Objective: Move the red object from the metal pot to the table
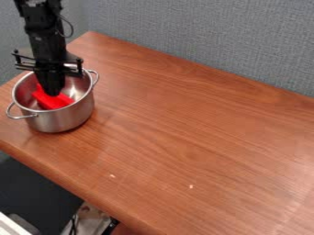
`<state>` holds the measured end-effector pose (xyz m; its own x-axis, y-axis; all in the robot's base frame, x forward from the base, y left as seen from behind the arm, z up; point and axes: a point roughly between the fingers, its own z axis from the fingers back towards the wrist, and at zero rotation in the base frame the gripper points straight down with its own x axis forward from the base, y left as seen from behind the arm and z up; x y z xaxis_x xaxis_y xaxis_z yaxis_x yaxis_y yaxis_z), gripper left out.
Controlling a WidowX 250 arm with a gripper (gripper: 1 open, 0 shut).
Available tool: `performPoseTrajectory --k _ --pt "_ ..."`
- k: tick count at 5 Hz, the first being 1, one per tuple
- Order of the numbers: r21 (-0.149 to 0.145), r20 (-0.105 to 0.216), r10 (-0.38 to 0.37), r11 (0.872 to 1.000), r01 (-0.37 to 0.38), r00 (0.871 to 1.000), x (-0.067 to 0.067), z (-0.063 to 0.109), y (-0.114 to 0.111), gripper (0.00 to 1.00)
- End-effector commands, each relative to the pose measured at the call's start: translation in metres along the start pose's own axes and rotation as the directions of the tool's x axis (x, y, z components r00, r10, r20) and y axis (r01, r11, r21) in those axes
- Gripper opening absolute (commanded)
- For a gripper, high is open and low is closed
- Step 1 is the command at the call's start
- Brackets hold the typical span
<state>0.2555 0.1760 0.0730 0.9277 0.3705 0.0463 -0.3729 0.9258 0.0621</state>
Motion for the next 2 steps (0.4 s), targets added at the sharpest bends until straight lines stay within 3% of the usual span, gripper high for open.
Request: performPoseTrajectory --k 1,2 --pt "0.001 0.082 0.002 1.0 -0.002 0.997 0.008 0.036 -0.005 0.0" --pt "-0.021 0.111 0.016 1.0 -0.013 0.994 0.007 0.059 -0.012 0.0"
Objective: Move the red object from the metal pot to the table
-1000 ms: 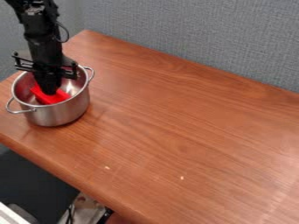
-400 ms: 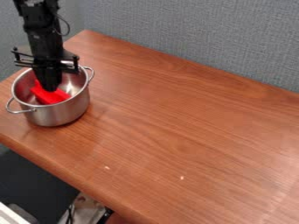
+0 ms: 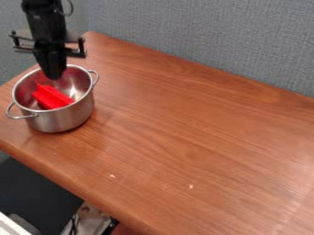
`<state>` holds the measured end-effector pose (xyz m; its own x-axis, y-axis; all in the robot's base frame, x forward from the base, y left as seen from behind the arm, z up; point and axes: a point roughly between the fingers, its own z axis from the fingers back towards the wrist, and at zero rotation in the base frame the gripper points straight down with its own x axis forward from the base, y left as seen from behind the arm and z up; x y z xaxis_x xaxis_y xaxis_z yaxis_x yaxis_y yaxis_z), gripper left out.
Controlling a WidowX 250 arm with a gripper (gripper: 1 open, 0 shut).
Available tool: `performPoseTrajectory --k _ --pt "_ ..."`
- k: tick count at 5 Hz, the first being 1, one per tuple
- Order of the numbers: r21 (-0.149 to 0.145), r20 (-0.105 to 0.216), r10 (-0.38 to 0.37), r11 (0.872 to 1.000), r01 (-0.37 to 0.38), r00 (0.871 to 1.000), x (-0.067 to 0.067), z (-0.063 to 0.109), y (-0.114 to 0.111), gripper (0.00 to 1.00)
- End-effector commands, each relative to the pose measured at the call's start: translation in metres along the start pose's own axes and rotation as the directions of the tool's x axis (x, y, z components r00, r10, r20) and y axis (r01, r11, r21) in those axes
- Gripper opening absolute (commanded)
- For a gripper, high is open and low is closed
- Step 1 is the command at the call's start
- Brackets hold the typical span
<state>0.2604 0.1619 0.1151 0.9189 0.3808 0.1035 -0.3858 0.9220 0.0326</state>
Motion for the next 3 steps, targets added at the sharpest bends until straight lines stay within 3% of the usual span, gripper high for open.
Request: performPoseTrajectory --k 1,3 --pt "-0.012 0.071 0.006 1.0 -0.005 0.997 0.006 0.029 -0.004 1.0" --pt "0.016 0.043 0.018 1.0 -0.019 0.999 0.005 0.012 0.002 1.0"
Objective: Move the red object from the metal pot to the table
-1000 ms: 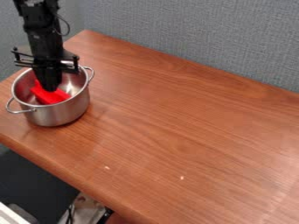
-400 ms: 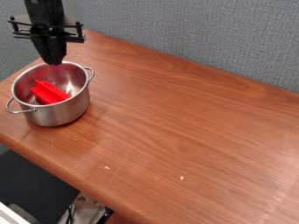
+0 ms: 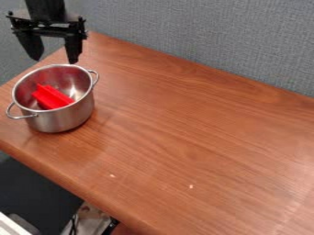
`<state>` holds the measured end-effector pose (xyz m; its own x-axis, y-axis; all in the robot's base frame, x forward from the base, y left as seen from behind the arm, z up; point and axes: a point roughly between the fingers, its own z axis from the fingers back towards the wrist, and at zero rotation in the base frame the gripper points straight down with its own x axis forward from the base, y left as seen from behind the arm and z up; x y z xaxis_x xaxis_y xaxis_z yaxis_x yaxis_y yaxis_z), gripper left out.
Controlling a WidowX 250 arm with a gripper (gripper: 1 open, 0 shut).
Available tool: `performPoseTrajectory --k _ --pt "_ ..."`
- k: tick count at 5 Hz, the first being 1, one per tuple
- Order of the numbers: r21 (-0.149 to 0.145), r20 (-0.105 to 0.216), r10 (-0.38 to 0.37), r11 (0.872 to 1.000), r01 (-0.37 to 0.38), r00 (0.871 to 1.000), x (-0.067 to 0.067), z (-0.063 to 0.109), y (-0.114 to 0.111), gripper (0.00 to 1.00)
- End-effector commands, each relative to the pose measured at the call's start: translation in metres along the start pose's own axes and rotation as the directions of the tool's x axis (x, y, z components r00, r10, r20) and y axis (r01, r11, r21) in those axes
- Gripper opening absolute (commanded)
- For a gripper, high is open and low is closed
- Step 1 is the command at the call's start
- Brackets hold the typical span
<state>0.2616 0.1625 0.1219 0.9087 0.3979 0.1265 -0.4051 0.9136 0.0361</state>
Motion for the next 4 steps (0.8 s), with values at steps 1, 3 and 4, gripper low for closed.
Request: performPoseTrajectory --k 1,3,4 --pt "0.025 0.003 0.008 1.0 -0.009 1.0 0.001 -0.003 0.005 1.0" --pt "0.073 -0.027 0.029 0.997 -0.027 0.999 -0.004 -0.027 0.013 1.0" --pt "0.096 -0.043 0.039 0.995 -0.034 0.998 -0.006 -0.039 0.016 1.0"
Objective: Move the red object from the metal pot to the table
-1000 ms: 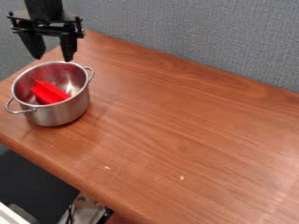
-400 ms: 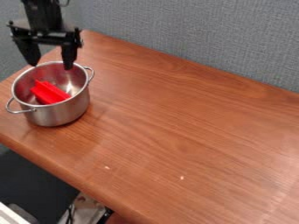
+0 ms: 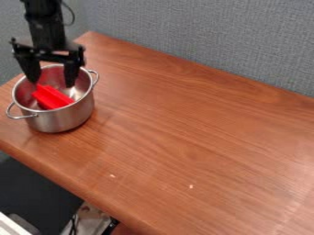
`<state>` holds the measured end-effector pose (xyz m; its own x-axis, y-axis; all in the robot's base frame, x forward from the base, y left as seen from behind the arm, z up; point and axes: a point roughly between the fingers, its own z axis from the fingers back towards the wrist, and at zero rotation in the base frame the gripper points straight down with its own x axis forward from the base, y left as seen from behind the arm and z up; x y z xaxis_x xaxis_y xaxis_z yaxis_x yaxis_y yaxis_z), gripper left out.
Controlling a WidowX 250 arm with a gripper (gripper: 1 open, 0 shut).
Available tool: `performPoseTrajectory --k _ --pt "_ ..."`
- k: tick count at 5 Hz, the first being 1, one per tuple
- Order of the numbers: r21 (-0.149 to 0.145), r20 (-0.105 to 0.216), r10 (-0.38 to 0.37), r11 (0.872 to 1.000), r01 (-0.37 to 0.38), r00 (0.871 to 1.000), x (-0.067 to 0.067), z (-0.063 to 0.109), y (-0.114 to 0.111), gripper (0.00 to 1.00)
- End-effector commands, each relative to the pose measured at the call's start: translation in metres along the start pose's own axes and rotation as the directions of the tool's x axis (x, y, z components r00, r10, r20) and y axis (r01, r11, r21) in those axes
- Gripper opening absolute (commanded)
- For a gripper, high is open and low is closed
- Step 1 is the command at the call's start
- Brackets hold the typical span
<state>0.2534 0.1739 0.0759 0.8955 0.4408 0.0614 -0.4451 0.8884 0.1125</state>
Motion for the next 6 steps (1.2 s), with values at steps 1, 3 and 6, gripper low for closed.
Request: performPoseTrajectory --k 1,3,6 --pt "0.036 0.012 0.009 0.999 -0.01 1.0 0.003 -0.005 0.005 1.0" --pt "0.067 -0.008 0.026 0.997 -0.026 1.0 0.004 -0.024 0.007 1.0" --pt "0.061 -0.019 0.04 0.997 -0.039 0.999 0.002 -0.021 0.005 0.0"
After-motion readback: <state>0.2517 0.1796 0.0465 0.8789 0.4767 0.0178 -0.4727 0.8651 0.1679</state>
